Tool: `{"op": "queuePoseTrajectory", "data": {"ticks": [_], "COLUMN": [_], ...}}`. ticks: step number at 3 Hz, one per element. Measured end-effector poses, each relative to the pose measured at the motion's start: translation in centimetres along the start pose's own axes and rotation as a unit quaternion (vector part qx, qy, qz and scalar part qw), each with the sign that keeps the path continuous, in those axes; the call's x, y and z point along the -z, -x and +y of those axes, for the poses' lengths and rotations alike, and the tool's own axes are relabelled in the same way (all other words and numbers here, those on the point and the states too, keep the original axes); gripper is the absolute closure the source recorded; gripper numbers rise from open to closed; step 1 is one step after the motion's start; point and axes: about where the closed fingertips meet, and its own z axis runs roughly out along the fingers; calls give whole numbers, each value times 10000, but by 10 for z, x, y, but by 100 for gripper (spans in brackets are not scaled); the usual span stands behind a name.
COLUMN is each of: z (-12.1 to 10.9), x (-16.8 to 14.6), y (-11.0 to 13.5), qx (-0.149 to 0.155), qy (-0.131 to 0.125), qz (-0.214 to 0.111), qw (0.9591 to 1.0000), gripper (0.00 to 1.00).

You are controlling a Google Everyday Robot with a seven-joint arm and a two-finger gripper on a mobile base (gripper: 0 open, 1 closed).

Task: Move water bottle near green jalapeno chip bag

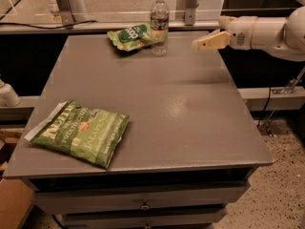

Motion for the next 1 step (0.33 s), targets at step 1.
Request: {"op": "queuePoseTrajectory", "data": {"ticks": [1], "z": [0], "x": [0], "y": [0], "qx": [-1], "qy": [2], "qz": [0], "qw": [10000], "gripper": [0]}}
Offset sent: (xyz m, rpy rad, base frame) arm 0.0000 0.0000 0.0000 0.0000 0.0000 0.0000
